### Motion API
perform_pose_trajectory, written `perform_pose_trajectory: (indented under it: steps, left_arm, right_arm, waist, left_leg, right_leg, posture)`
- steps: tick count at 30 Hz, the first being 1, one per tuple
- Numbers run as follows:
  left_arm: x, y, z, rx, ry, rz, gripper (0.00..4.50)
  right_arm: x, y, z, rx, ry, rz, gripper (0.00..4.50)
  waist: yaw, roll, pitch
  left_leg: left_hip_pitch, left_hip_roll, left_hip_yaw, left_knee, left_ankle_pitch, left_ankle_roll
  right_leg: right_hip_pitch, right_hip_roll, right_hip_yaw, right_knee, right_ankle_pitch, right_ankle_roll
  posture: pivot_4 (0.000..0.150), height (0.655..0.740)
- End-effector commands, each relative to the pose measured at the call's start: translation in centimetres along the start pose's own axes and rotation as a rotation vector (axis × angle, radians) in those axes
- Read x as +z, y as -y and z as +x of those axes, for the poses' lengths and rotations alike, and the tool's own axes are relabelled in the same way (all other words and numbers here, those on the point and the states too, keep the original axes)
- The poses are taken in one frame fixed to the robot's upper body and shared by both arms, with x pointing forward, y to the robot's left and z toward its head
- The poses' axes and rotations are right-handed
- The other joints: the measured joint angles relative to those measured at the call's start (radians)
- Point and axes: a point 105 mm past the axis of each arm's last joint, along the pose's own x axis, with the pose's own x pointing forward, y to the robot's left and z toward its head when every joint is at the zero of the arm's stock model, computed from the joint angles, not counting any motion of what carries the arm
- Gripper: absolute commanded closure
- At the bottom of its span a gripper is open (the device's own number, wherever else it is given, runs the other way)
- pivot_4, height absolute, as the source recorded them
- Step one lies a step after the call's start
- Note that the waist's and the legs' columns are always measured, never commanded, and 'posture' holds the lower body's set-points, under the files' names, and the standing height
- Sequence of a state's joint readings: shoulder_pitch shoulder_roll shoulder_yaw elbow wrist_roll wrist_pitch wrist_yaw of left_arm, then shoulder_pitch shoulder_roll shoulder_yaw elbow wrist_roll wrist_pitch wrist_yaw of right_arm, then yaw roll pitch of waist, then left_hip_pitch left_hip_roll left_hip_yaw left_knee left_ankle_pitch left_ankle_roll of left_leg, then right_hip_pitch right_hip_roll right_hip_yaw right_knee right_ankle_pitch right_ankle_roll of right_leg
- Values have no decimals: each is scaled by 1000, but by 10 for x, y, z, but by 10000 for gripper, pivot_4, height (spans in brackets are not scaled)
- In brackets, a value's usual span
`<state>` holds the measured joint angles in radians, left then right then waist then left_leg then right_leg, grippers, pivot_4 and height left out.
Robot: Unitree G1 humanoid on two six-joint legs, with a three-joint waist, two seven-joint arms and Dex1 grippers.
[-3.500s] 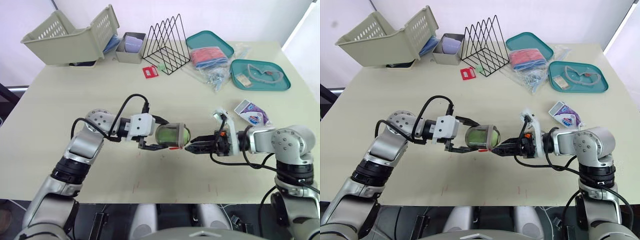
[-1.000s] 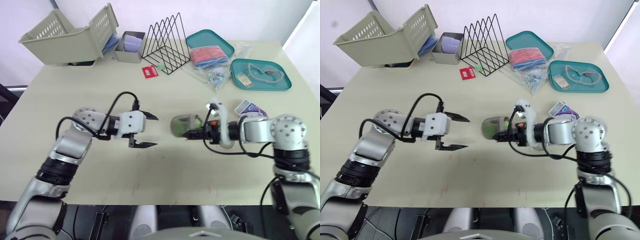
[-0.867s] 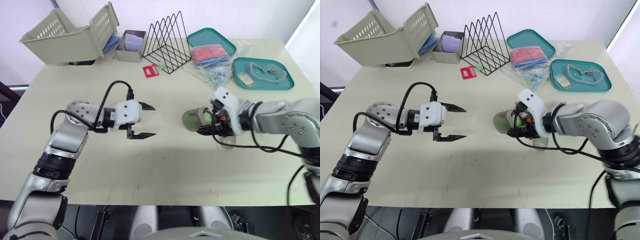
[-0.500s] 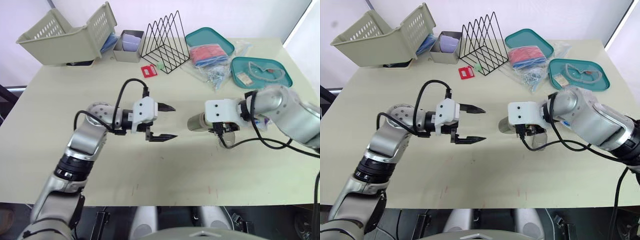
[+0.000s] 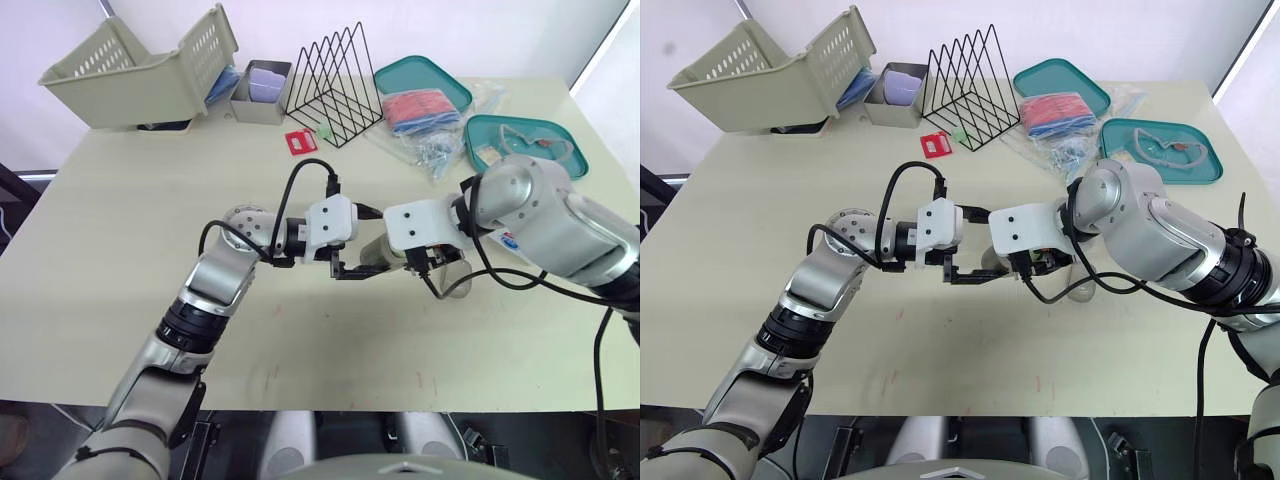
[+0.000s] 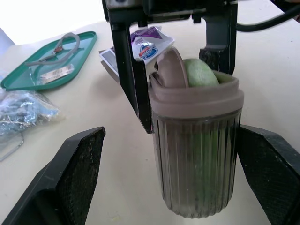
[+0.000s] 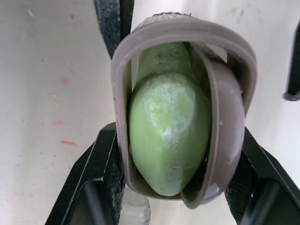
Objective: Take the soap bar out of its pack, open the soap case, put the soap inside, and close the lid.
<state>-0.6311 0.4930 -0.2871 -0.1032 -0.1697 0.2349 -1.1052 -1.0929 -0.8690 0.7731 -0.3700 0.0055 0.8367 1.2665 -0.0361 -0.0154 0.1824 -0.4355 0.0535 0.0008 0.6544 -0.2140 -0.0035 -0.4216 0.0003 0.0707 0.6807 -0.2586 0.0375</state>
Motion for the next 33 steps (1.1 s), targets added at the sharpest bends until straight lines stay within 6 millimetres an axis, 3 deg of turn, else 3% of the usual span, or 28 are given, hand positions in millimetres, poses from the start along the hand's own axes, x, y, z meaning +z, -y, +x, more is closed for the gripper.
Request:
perform_pose_trajectory:
  steps: [1, 11, 14, 17, 33]
  left_arm:
    - [11, -2, 4, -1, 19, 45, 161]
    - [5, 0, 10, -18, -5, 54, 161]
    - [1, 1, 10, -24, -22, 63, 8176]
    - [0, 1, 11, -22, -26, 69, 20390]
    - [1, 5, 14, -46, -15, 63, 20794]
  right_arm:
    - [6, 6, -6, -25, 2, 10, 23283]
    - [16, 9, -5, -10, 22, 62, 23283]
    - [16, 10, -5, -14, 23, 61, 23283]
    - [17, 11, -5, -19, 19, 55, 23283]
    - [16, 9, -1, -24, 13, 21, 23283]
  waist:
    - [-1, 0, 0]
    - [0, 0, 0]
    - [0, 0, 0]
    - [0, 0, 0]
    - [0, 0, 0]
  left_leg:
    - [0, 0, 0, 0, 0, 0]
    - [0, 0, 0, 0, 0, 0]
    - [0, 0, -1, 0, 0, 0]
    - [0, 0, -1, 0, 0, 0]
    - [0, 0, -1, 0, 0, 0]
  right_leg:
    - [0, 0, 0, 0, 0, 0]
    - [0, 0, 0, 0, 0, 0]
    - [0, 0, 0, 0, 0, 0]
    - [1, 0, 0, 0, 0, 0]
    - [1, 0, -1, 1, 0, 0]
  posture:
    - [1500, 7400]
    - [1500, 7400]
    - [1500, 7400]
    - [1500, 7400]
    - [1500, 7400]
